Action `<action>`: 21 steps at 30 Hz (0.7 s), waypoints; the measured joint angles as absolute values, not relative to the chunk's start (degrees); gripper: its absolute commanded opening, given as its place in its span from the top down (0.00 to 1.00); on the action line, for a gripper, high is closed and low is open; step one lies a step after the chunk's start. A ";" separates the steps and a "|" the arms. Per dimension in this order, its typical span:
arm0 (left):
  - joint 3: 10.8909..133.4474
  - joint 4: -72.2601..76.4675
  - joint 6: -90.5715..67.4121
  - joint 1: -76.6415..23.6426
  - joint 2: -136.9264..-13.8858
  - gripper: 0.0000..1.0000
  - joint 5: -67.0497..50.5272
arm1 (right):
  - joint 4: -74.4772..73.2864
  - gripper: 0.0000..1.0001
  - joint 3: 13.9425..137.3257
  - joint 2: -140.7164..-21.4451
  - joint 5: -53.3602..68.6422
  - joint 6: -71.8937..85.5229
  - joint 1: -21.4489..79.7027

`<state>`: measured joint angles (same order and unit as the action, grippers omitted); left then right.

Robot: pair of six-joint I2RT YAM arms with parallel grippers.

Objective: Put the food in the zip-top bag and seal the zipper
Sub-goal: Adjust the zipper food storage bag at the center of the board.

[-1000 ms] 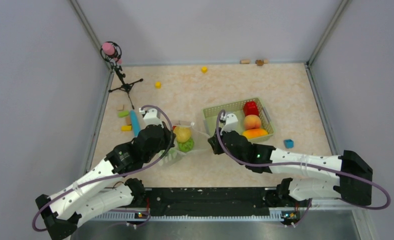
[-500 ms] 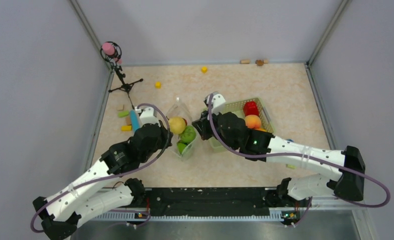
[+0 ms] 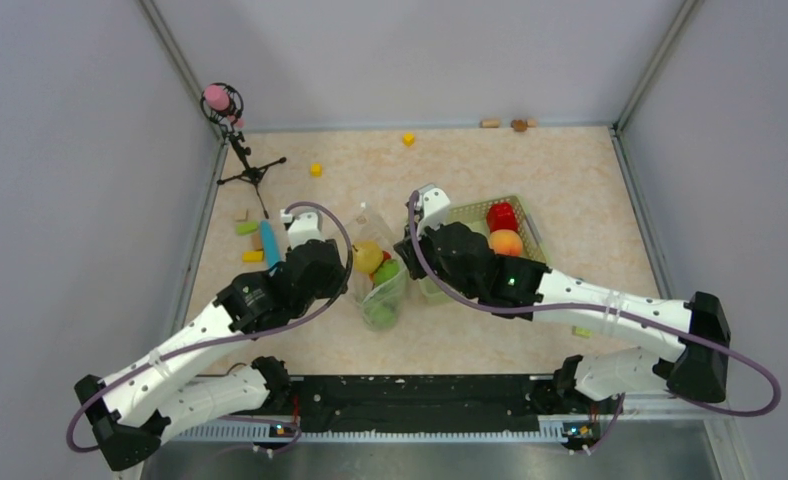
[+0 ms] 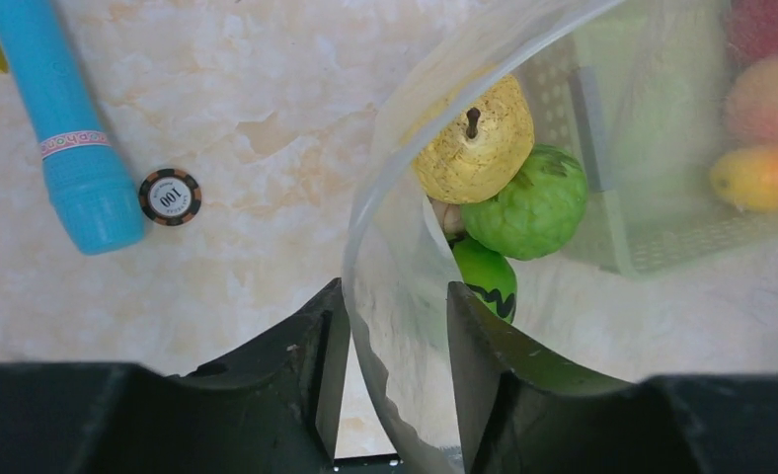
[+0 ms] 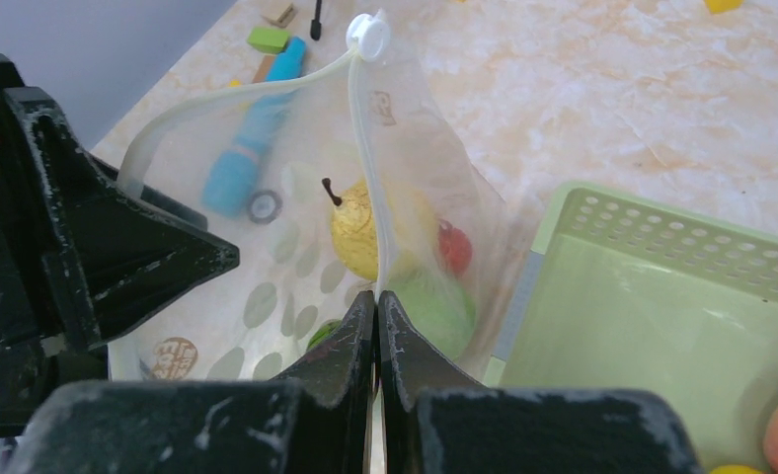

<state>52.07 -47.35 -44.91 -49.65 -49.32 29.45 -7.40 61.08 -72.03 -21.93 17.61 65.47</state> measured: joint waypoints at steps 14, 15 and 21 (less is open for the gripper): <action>54.57 -51.44 -46.04 -49.65 -48.99 0.54 36.51 | -7.33 1.00 60.75 -73.17 -18.52 13.32 63.55; 54.57 -51.53 -46.17 -49.65 -48.99 0.62 37.10 | -7.29 1.00 60.75 -73.43 -18.00 12.53 63.55; 54.57 -51.42 -46.68 -49.65 -48.71 1.00 39.24 | -6.42 0.87 60.88 -75.61 -12.36 6.57 63.55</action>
